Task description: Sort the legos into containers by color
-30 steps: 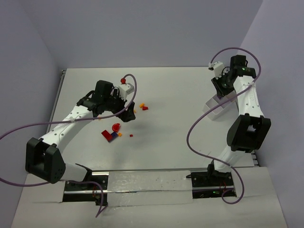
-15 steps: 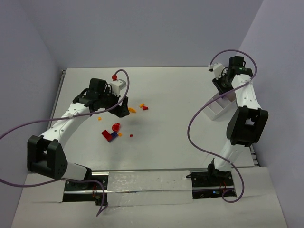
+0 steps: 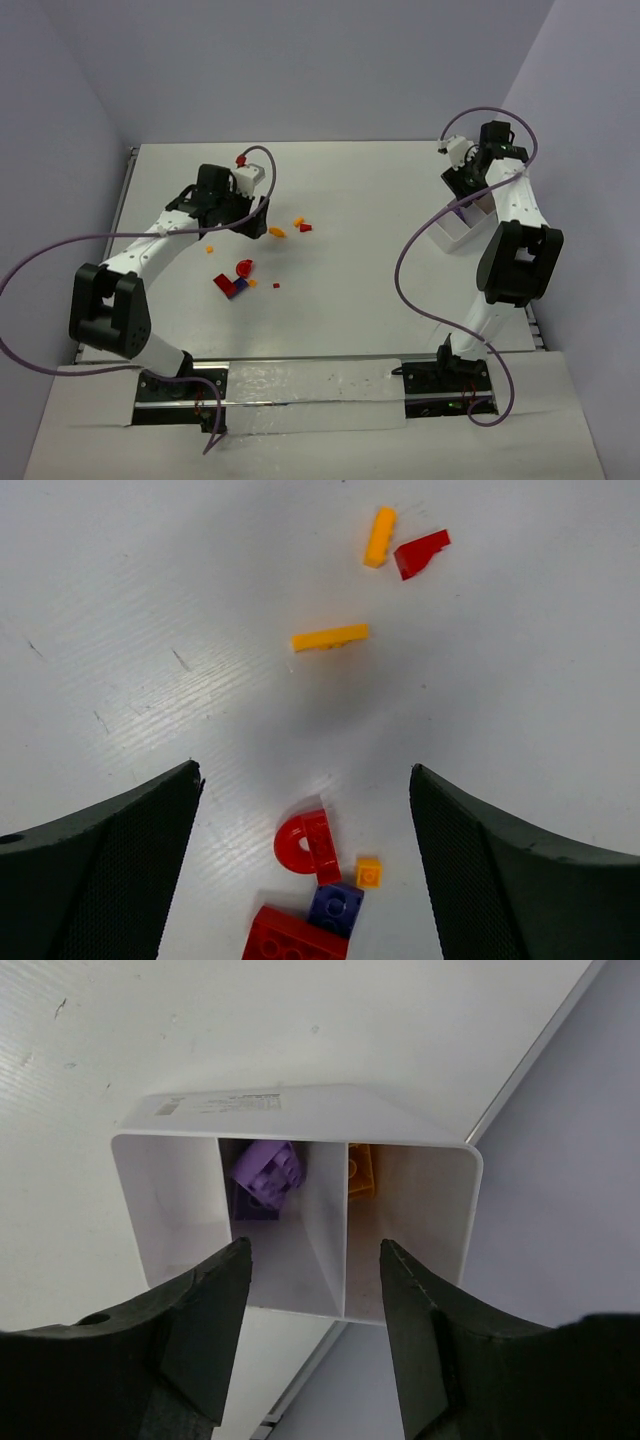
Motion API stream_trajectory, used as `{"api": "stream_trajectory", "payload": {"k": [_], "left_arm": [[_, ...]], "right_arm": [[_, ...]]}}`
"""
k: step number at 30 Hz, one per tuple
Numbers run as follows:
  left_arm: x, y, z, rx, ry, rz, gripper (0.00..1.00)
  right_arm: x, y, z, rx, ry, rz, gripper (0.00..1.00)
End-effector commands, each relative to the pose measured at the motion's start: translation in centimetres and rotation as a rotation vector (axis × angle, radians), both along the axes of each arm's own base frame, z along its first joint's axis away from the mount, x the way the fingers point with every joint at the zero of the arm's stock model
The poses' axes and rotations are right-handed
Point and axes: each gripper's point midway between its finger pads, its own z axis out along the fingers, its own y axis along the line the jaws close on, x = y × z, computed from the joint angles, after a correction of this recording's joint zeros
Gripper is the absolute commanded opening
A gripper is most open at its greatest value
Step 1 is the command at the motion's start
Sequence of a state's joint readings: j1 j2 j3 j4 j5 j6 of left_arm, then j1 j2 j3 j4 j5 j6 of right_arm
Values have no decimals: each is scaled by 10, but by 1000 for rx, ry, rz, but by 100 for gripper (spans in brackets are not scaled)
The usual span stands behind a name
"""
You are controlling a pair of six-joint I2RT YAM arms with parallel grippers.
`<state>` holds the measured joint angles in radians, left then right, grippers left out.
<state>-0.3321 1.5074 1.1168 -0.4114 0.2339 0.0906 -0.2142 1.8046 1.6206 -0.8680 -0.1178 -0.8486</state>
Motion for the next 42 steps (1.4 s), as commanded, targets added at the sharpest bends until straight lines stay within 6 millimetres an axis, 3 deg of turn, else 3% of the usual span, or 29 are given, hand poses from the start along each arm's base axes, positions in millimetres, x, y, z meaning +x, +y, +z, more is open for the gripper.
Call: {"api": "stream_trajectory", "payload": {"k": [1,5,6,7,8,10,16,21,26,34,37,42], "left_arm": [[31,0,-4,12,-59,43,86],[41,-10,-13,-34,-37,17,75],[42,-16,-16,-62,-31,-17,73],[43,-18,-15,-64,-42,-35,71],[39,-27,-15,-83,-53,-125,71],[32,-39,-11,-103,-103,-276,73],[32,-50,-5,-77,-253,-597,76],[37,-54,-23,-72,-250,-829,76],[51,-52,-46,-41,-231,-925,74],[52,-45,-75,-21,-190,-976,63],[54,-45,-80,-15,-203,-970,55],[54,-45,-83,-5,-221,-980,50]], "right_arm": [[3,-5,12,-12,-53,-15,63],[0,9,32,55,-88,-16,72],[-2,18,41,92,-102,-11,80],[-4,21,43,104,-96,-10,83],[-5,29,53,133,-119,-3,93],[-11,45,68,189,-133,14,100],[-22,83,93,309,-139,67,100],[-33,116,113,402,-138,121,100],[-48,137,120,441,-131,152,100],[-55,152,119,470,-112,172,100],[-55,157,117,483,-106,173,100],[-56,170,112,512,-84,183,100]]}}
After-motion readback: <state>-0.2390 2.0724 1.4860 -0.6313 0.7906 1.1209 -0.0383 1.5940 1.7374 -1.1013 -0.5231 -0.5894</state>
